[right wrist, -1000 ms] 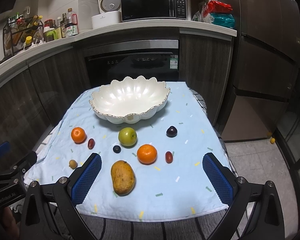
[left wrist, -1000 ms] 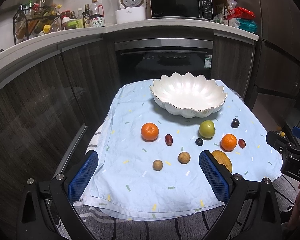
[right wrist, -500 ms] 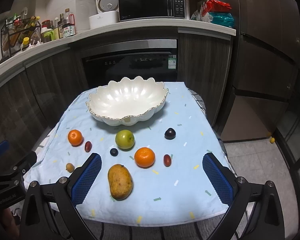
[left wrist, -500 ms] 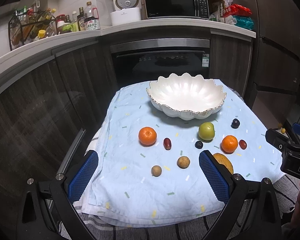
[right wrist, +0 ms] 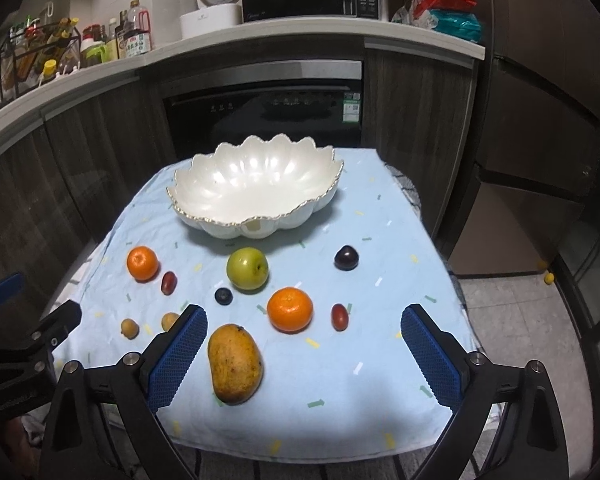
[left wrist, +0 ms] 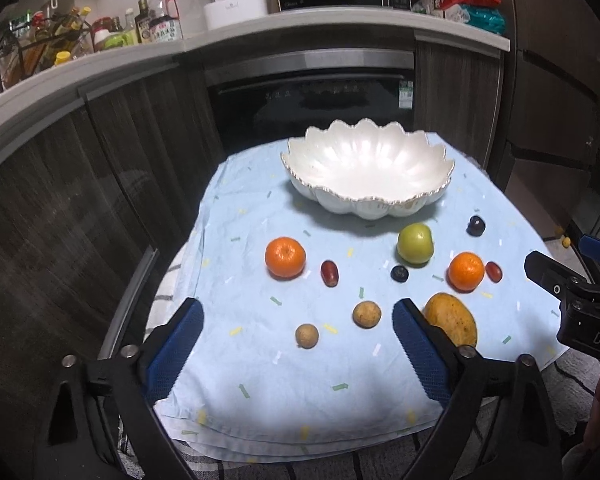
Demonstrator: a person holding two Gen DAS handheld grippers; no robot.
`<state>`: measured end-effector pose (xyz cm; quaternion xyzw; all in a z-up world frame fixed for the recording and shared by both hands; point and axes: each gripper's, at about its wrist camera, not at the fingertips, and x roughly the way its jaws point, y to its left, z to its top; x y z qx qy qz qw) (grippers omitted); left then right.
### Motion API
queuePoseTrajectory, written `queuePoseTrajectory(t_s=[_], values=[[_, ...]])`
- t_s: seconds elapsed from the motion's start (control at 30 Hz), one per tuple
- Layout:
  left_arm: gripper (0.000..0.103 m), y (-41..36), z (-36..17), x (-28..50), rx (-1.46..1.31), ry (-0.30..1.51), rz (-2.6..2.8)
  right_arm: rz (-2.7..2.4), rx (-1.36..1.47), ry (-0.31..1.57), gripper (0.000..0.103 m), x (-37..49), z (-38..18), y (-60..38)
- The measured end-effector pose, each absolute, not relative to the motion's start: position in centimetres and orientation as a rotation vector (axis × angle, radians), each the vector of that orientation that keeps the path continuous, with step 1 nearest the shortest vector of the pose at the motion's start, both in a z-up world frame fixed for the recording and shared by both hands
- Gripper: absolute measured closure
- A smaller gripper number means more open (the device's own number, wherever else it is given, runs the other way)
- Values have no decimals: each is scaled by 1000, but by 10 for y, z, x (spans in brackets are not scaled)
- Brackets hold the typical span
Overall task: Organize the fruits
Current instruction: 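Grasp the small brown fruit with the left tool while the right tool grasps the mango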
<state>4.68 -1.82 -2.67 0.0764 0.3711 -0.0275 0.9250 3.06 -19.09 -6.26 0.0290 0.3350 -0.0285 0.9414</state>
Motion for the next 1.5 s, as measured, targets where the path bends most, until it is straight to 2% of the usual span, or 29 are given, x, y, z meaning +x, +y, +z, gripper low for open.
queuePoseTrajectory(t_s=[0.07, 0.47, 0.67, 0.9, 1.07, 1.27, 1.5], values=[[14, -17, -33, 52, 154, 786, -57, -48, 54, 695, 5, 34, -66, -188], [31, -9, -72, 81, 145, 924, -95, 14, 19, 785, 9, 63, -91, -161], [34, -10, -88, 92, 152, 979, -122, 19, 5, 831, 10, 74, -106, -155], [43, -10, -101, 102, 149, 1013, -132, 37, -7, 887, 15, 82, -122, -148], [53, -9, -107, 109, 150, 1028, -133, 49, -15, 914, 19, 88, -131, -144], [58, -11, -117, 114, 159, 1050, -134, 57, -16, 943, 21, 94, -141, -141], [65, -10, -126, 119, 160, 1080, -128, 63, -5, 982, 30, 100, -151, -142]])
